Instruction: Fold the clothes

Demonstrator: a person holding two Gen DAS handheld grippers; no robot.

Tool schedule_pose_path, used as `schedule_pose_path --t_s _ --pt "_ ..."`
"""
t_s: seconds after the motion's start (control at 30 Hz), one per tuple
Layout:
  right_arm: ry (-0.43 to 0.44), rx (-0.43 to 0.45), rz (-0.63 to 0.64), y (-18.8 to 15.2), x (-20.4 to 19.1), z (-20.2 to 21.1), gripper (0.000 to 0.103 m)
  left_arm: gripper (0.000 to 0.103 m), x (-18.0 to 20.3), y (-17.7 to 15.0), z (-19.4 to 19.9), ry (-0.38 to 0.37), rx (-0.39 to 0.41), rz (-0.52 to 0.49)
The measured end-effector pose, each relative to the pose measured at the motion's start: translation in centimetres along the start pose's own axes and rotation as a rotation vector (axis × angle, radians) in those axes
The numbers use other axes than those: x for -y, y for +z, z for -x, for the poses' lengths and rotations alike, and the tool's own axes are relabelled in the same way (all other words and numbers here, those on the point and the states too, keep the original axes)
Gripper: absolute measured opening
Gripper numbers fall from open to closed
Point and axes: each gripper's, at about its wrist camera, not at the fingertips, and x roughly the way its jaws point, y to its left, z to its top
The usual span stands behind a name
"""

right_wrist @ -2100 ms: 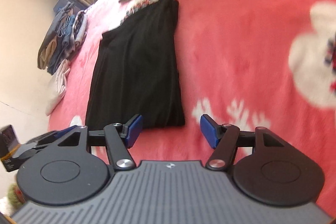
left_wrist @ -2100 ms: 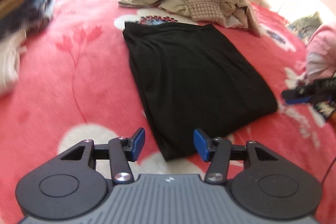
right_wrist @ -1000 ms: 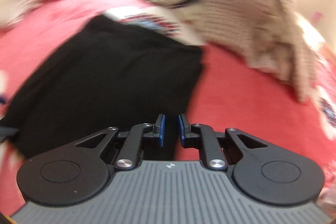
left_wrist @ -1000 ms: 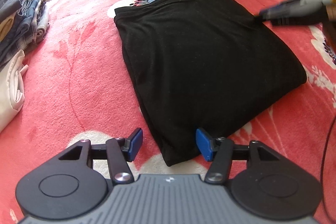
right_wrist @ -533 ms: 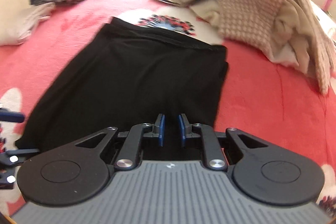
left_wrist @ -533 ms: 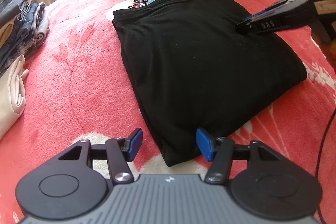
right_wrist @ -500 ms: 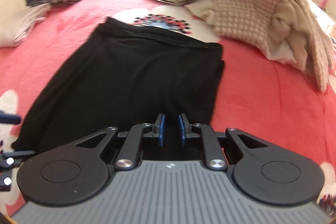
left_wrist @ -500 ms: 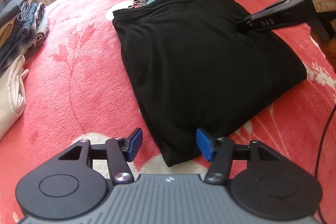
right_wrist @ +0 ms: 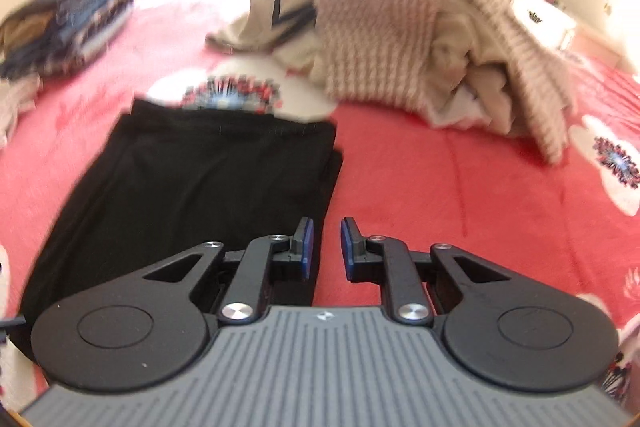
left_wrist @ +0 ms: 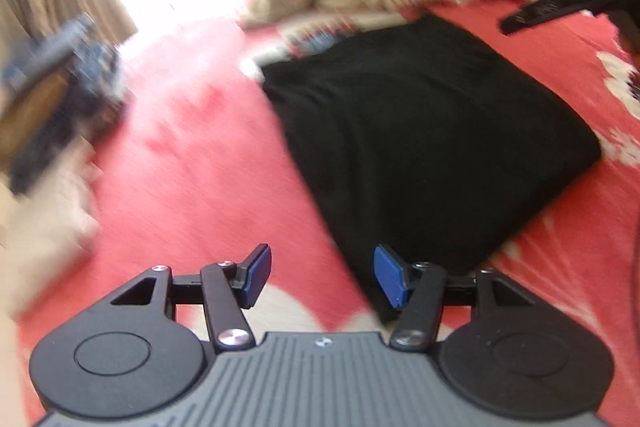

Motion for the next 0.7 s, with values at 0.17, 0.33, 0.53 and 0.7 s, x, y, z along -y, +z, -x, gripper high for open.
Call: schedule_pose_path --t_s 0.17,0.33,0.53,0.7 --pt "0.098 0.031 0.020 0.6 -0.5 0.4 0.014 0.063 -0.4 2.4 -1.5 -0.084 0.154 -0.029" --pt "0.233 -0.016 0.061 0.3 -2.3 -2.3 0.014 0.056 0.4 4.1 -5.3 -0.250 0.225 -0.034" --pt "0.227 -0.038 0.091 -0.4 -0.8 -5.6 0.011 0.053 -2.4 3.2 -9.4 -0.300 0.143 0.097" --pt "0.196 0.018 0.016 1.4 2.5 -4.6 0.016 0.053 -4.3 4.0 -8.1 -0.300 0.192 0.120"
